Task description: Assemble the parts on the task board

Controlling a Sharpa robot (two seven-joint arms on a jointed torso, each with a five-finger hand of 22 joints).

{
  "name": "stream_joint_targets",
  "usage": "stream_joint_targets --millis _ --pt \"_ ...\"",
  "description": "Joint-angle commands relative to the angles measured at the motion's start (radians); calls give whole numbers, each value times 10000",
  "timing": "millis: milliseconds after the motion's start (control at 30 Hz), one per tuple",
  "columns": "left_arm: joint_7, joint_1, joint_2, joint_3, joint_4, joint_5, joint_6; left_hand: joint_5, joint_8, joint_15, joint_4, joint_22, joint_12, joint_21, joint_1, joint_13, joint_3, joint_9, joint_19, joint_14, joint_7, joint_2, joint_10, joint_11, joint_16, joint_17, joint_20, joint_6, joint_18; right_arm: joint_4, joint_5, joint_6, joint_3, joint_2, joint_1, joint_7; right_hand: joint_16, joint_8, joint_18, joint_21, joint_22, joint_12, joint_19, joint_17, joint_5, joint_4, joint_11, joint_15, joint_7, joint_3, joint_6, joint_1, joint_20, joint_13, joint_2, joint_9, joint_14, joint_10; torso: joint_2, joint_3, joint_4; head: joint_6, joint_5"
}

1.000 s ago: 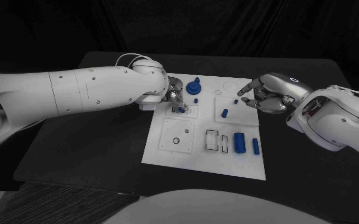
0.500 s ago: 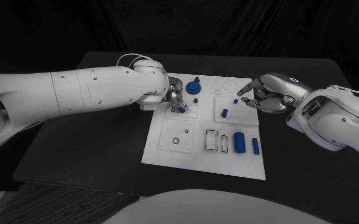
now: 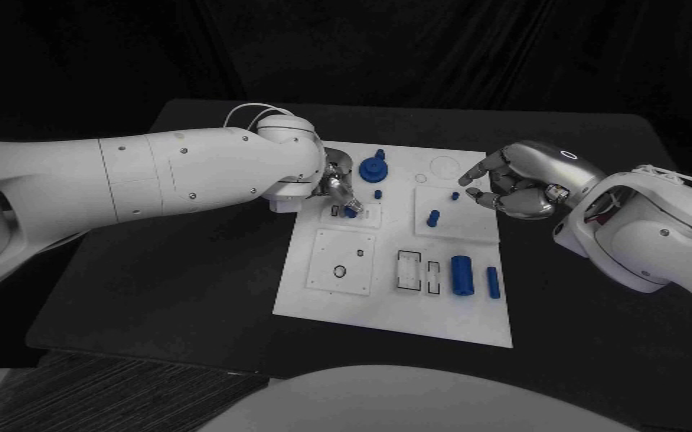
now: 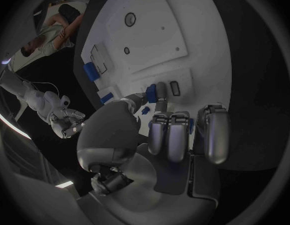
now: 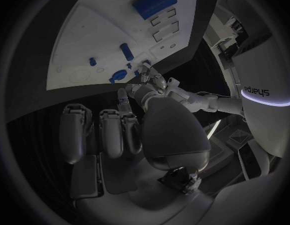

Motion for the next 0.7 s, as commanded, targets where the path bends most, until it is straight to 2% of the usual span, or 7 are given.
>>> stream_joint_targets --millis 33,700 --pt "75 -24 -21 3 6 70 -83 -62 -69 42 46 2034 35 -51 -71 2634 -9 4 173 1038 28 59 1047 25 66 2627 46 36 69 7 -15 -45 6 -14 -27 -148 -49 11 122 -41 2154 -26 408 963 48 6 103 63 30 39 49 22 48 2632 96 15 715 1046 -3 2 7 -2 -24" --pt "486 -25 -197 4 263 70 -770 41 -77 29 -85 2025 35 -83 15 2634 0 39 168 1038 8 83 1047 6 66 2627 42 60 76 -29 -15 -50 6 -15 -58 -161 -59 -27 125 -57 2149 -26 400 946 53 10 122 84 49 42 41 38 70 2632 102 14 710 1046 -11 -2 17 -2 -44"
